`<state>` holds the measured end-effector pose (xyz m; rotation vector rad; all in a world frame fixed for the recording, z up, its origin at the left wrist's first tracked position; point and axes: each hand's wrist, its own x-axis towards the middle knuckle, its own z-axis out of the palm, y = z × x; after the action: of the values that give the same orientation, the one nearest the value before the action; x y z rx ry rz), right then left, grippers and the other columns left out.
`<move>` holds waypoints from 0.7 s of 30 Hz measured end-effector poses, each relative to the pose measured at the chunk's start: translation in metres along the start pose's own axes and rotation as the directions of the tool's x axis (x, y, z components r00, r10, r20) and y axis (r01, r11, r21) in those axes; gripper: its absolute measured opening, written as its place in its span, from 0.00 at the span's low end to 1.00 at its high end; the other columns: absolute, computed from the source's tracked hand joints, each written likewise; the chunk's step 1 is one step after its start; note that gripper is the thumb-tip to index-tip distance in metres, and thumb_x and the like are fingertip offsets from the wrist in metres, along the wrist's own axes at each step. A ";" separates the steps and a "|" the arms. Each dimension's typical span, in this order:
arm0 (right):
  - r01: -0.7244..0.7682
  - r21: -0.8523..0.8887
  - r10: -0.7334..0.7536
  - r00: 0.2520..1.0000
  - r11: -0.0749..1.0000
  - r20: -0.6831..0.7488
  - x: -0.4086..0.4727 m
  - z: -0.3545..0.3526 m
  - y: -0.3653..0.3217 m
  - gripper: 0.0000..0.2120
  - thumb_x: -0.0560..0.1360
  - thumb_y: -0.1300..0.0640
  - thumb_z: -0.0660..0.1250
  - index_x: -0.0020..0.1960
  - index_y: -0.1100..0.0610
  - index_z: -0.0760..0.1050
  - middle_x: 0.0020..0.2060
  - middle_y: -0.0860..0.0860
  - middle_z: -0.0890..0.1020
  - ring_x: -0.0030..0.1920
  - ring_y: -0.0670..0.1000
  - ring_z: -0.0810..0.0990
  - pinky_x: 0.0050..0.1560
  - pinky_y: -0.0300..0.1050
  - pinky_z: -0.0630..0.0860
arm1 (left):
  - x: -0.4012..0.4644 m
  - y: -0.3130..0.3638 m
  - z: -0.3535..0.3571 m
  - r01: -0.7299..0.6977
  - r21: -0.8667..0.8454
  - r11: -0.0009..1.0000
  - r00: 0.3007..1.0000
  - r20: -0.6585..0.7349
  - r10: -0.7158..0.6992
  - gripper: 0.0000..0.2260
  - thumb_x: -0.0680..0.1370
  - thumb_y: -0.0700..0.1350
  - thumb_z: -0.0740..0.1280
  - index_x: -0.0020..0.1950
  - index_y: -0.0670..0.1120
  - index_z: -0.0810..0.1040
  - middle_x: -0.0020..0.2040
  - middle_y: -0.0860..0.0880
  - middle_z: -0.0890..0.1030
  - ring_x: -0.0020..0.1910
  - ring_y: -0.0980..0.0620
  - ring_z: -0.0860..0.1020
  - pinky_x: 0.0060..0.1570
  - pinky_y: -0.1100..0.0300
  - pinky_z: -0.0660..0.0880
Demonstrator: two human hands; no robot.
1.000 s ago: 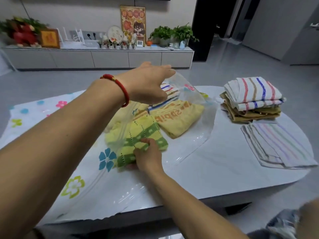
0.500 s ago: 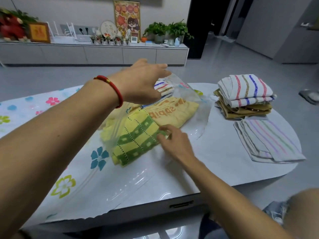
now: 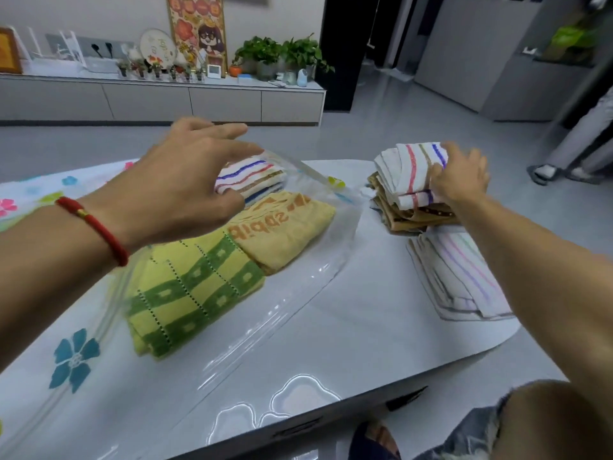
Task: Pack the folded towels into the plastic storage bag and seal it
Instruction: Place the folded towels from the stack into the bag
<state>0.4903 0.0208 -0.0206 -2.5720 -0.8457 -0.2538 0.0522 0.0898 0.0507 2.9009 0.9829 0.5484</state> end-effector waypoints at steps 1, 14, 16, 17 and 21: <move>-0.044 0.014 0.043 0.998 0.999 0.051 0.011 0.002 0.001 0.24 0.83 0.49 0.58 0.79 0.48 0.64 0.73 0.65 0.66 0.74 0.67 0.63 0.75 0.62 0.61 | 0.001 -0.001 0.002 -0.001 0.010 1.000 1.000 -0.015 0.001 0.28 0.74 0.48 0.68 0.74 0.58 0.67 0.78 0.52 0.65 0.73 0.43 0.61 0.67 0.41 0.64; 0.017 0.050 -0.028 0.971 0.999 0.236 0.041 -0.034 -0.007 0.27 0.75 0.60 0.69 0.72 0.47 0.72 0.65 0.61 0.77 0.62 0.65 0.77 0.62 0.56 0.78 | 0.004 0.003 0.016 0.038 0.065 0.997 0.999 -0.015 -0.037 0.29 0.74 0.49 0.68 0.74 0.59 0.66 0.77 0.50 0.65 0.72 0.42 0.62 0.65 0.38 0.67; 0.074 0.195 -0.119 0.965 0.978 0.232 0.028 -0.060 -0.017 0.21 0.75 0.60 0.67 0.66 0.45 0.78 0.62 0.59 0.79 0.54 0.62 0.80 0.52 0.52 0.80 | 0.000 0.007 0.014 0.054 0.086 0.995 0.998 0.010 -0.055 0.29 0.74 0.49 0.68 0.74 0.60 0.66 0.77 0.49 0.65 0.71 0.41 0.62 0.64 0.36 0.69; 0.106 0.235 -0.159 0.963 0.966 0.219 0.018 -0.077 -0.022 0.17 0.75 0.58 0.66 0.60 0.44 0.82 0.60 0.57 0.81 0.51 0.59 0.80 0.48 0.50 0.80 | -0.001 0.009 0.013 0.062 0.098 0.993 0.998 0.025 -0.065 0.29 0.74 0.49 0.68 0.75 0.60 0.65 0.77 0.48 0.65 0.71 0.40 0.62 0.63 0.36 0.70; 0.199 0.217 -0.237 0.957 0.956 0.166 -0.057 -0.145 -0.042 0.08 0.67 0.46 0.70 0.44 0.40 0.86 0.43 0.48 0.84 0.40 0.51 0.80 0.39 0.46 0.79 | -0.001 0.018 0.007 0.136 0.107 0.985 0.984 0.097 -0.147 0.29 0.74 0.48 0.66 0.74 0.62 0.65 0.76 0.47 0.66 0.70 0.39 0.62 0.63 0.38 0.70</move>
<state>0.4137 -0.0433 0.1064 -2.3426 -1.1675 0.0149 0.0648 0.0752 0.0465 2.8789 1.2227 0.3452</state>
